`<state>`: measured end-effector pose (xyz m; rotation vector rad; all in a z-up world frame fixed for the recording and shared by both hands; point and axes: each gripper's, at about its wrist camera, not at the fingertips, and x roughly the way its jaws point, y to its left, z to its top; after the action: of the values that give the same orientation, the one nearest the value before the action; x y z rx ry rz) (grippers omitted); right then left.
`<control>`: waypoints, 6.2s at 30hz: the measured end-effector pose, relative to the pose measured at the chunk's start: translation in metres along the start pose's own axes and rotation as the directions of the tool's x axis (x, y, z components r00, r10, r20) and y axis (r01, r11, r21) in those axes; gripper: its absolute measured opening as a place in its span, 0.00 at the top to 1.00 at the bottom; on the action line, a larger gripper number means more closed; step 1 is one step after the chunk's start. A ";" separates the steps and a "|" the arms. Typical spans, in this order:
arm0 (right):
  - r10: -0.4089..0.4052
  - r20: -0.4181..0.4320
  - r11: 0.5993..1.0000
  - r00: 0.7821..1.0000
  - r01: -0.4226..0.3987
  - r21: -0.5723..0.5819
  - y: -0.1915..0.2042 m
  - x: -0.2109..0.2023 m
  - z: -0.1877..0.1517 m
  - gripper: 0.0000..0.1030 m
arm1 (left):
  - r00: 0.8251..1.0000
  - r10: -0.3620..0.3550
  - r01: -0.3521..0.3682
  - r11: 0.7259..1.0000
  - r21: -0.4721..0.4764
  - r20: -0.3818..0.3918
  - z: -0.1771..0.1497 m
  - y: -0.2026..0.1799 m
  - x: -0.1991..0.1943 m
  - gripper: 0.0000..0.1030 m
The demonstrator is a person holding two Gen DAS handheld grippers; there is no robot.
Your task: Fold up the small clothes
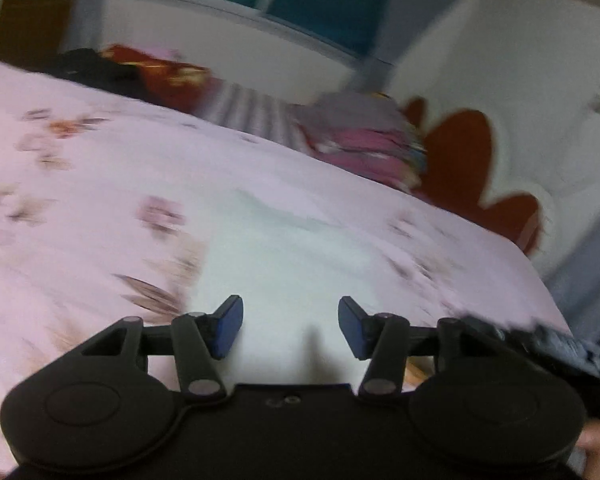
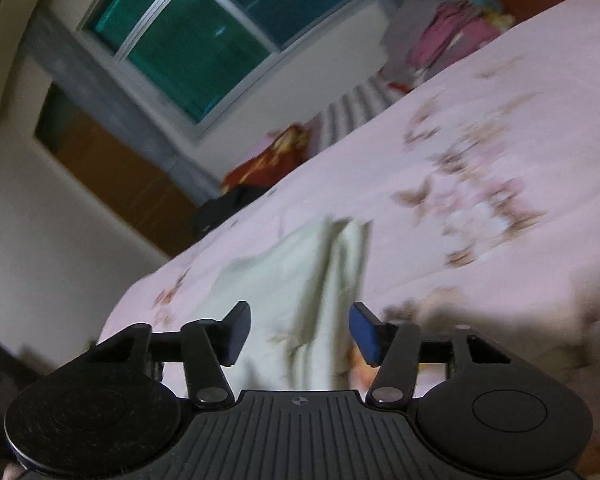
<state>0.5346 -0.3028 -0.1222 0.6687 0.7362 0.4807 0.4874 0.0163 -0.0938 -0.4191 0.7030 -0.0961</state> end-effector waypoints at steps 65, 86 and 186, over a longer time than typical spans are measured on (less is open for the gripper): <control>-0.401 -0.154 0.894 0.903 0.350 -0.279 0.054 0.093 -0.004 0.49 | 0.965 -0.150 0.192 0.962 0.196 -0.214 0.044 0.010 0.065 0.62; -0.363 -0.065 0.869 0.930 0.312 -0.384 0.046 0.097 0.024 0.63 | 0.960 -0.179 0.224 0.952 0.210 -0.214 0.048 0.025 0.082 0.65; -0.216 -0.174 0.976 0.961 0.215 -0.022 -0.016 0.067 0.006 0.42 | 0.976 0.115 -0.085 0.983 0.161 -0.186 0.012 0.022 0.062 0.23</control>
<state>0.5851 -0.2751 -0.1599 0.5396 0.9634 0.3428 0.5409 0.0264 -0.1322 -0.2282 0.9018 -0.0953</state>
